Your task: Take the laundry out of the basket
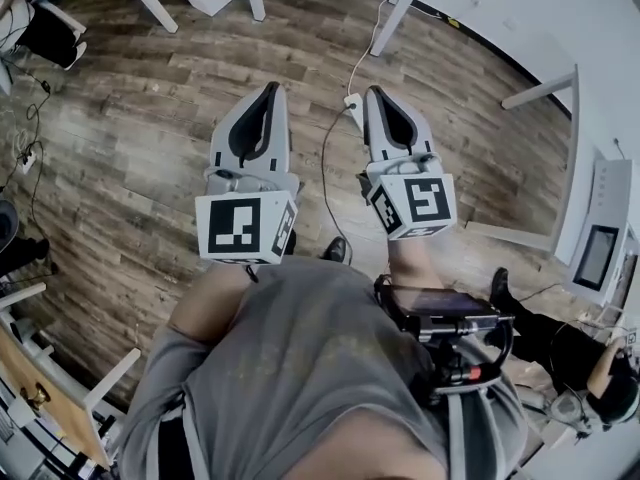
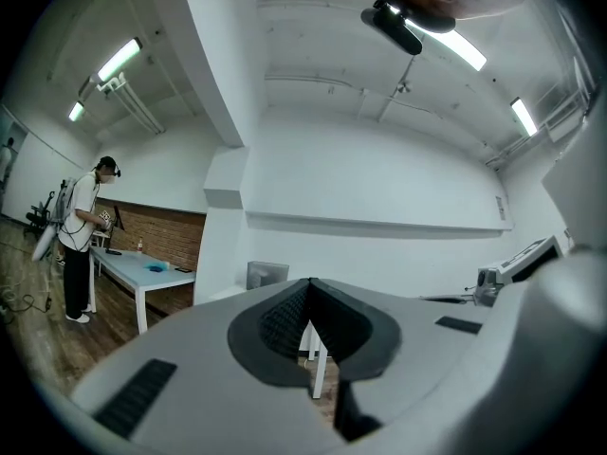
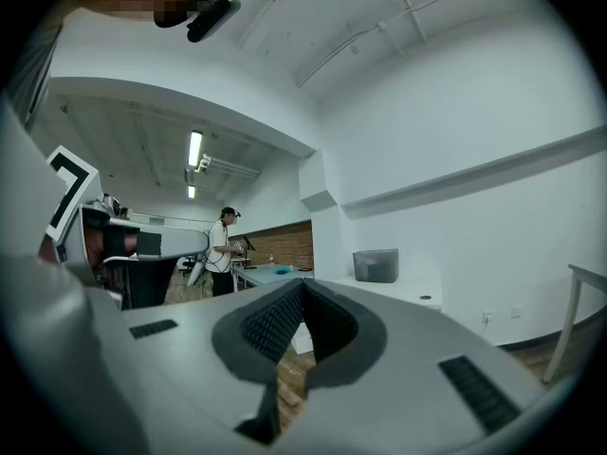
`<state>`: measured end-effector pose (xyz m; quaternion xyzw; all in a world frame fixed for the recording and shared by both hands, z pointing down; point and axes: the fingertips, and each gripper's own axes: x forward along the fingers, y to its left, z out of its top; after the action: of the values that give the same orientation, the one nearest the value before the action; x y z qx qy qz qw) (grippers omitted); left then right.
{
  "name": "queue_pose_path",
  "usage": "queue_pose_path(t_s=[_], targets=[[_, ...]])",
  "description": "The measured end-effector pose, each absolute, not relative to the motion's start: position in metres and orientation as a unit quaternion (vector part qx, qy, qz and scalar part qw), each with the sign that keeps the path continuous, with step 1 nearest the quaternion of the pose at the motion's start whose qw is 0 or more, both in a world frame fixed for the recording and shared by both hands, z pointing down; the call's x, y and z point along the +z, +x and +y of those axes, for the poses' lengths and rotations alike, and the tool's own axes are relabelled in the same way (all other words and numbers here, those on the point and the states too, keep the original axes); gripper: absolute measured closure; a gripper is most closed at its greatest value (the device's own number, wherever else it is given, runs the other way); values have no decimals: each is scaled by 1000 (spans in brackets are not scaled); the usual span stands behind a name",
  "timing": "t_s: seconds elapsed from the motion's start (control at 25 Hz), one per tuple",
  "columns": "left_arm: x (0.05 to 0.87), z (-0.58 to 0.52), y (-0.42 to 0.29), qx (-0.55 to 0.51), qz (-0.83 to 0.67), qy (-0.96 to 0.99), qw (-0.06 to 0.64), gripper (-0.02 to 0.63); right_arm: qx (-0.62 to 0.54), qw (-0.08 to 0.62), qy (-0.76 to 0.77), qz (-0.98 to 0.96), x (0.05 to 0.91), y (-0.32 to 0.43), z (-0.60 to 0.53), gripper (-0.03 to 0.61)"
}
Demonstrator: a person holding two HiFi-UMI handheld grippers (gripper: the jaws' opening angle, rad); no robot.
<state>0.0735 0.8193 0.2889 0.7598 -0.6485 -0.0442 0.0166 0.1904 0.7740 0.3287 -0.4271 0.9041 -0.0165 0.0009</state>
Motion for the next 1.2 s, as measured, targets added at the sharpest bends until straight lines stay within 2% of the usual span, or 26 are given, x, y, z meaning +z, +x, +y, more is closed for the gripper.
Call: queue_pose_path(t_s=[0.24,0.44,0.8,1.2], targets=[[277,774,2,-63,-648,759,2,606,-4,7,-415,910,316,112,729,571],[274,751,-32,-77,-650,756,4,606,9,3,-420,907,310,86,706,571],[284,690,-34,-70,-636,769,15,606,7,3,-444,896,309,91,648,571],[292,575,-16,-39,-622,782,16,606,-7,17,-458,889,317,107,536,571]])
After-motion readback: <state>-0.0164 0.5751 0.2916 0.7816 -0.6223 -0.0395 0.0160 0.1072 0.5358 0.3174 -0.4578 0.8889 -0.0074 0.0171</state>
